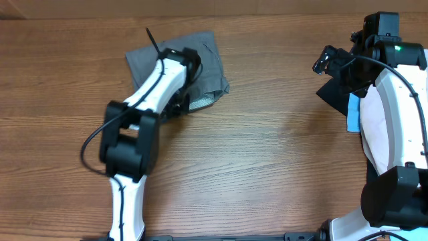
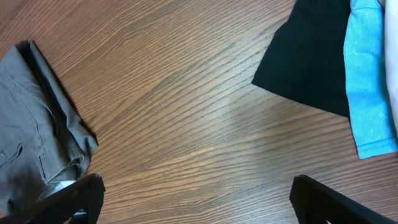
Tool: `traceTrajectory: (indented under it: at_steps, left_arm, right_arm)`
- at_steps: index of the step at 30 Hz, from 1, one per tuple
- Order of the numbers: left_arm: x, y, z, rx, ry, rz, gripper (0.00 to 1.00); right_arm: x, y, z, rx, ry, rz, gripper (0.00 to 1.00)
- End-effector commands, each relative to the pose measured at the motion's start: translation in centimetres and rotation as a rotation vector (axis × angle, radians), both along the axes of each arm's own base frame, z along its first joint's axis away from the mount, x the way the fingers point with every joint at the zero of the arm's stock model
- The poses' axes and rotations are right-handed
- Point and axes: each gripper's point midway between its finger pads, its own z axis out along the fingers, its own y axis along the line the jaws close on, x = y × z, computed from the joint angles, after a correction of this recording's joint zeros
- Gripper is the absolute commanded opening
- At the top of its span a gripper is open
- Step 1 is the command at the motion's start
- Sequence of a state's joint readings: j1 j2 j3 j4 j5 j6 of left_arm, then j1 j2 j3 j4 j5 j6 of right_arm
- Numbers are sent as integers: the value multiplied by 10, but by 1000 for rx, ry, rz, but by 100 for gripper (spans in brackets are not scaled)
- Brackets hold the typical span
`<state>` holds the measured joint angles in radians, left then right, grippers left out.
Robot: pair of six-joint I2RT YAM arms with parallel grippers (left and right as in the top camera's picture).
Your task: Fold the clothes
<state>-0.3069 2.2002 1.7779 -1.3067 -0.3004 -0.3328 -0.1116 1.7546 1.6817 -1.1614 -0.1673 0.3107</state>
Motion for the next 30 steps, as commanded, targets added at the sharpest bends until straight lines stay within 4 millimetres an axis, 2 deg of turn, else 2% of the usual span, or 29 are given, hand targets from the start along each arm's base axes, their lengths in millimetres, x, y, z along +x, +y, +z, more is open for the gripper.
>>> traceTrajectory:
  at_steps: [1,3,5,7,10,13,18,23,30]
  left_arm:
    - [5,15,57,-30,-126,24,18]
    - [3,15,78,-67,-173,40,23]
    - [3,18,96,-98,-230,88,42]
    - [2,25,110,-109,-280,148,56]
    - [3,29,114,-170,-301,234,65]
    - [6,21,103,-265,-270,264,68]
    - [8,20,79,-264,-235,385,77]
    - [14,15,48,-269,-205,466,100]
    - [21,14,8,-272,-150,521,100]
  right_arm:
    - [2,-2,2,-12,-10,-1,100]
    - [2,-2,2,-12,-10,0,100]
    - [2,-2,2,-12,-10,-1,100]
    - [2,-2,2,-12,-10,-1,100]
    - [2,-2,2,-12,-10,0,100]
    - [2,-2,2,-12,-10,0,100]
    - [2,-2,2,-12,-10,-1,100]
    - [2,-2,2,-12,-10,0,100]
    - [2,-2,2,-12,-10,0,100]
